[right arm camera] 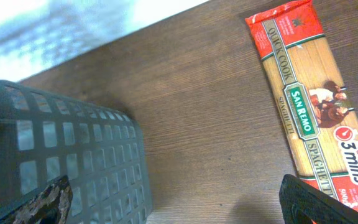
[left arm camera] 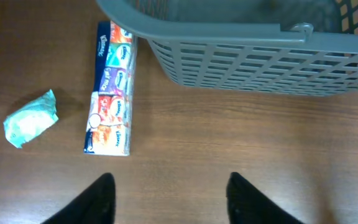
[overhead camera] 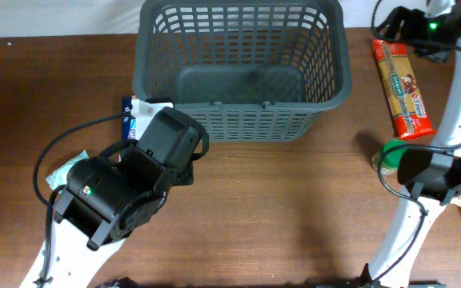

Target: Pack container

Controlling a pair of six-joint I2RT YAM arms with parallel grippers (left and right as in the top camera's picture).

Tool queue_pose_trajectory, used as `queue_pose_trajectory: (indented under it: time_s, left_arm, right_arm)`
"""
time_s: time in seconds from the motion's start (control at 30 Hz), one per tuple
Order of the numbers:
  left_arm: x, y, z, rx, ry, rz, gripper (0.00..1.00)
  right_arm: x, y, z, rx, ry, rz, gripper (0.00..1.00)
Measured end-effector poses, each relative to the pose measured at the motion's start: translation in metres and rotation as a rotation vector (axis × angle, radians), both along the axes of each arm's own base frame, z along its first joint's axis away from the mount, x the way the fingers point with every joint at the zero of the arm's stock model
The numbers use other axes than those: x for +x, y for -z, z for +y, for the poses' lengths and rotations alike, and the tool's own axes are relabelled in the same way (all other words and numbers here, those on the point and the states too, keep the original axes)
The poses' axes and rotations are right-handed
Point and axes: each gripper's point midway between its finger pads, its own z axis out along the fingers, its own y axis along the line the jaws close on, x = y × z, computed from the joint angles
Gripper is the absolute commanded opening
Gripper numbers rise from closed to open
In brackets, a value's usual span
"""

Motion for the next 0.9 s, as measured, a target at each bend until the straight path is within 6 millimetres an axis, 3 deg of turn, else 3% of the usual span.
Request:
queue_pose_trajectory:
  time_s: [0.07, 0.13, 0.23, 0.33, 0.4, 0.5, 0.7, 0.9]
  left_arm:
    - [0.001, 0.000, 0.002, 0.010, -0.009, -0.007, 0.66]
    - [0.003, -0.001, 0.005, 0.029, -0.018, -0.014, 0.81]
    - [0.008, -0.002, 0.011, 0.072, -0.043, -0.036, 1.00]
    - [0.015, -0.006, 0.023, 0.122, -0.091, -0.072, 0.99]
    - [0.019, -0.010, 0.033, 0.150, -0.129, -0.095, 0.99]
    - [0.027, -0.015, 0.058, 0.179, -0.224, -0.122, 0.99]
    - [0.034, -0.021, 0.133, 0.213, -0.494, -0.131, 0.99]
    - [0.020, -0.019, 0.200, 0.208, -0.736, -0.099, 0.99]
  right_arm:
    - [-0.002, -0.006, -0.006, 0.038, 0.002, -0.022, 0.99]
    - [-0.004, -0.018, -0.010, 0.075, -0.007, -0.061, 0.99]
    - [-0.013, -0.051, -0.007, 0.129, -0.050, -0.149, 0.99]
    - [-0.031, -0.091, 0.001, 0.152, -0.085, -0.235, 0.99]
    - [-0.053, -0.125, 0.013, 0.140, -0.112, -0.298, 0.99]
    - [-0.091, -0.158, 0.025, 0.094, -0.104, -0.326, 0.99]
    - [-0.139, -0.200, 0.021, -0.063, -0.009, -0.391, 0.99]
    - [-0.172, -0.217, 0.016, -0.135, 0.093, -0.398, 0.99]
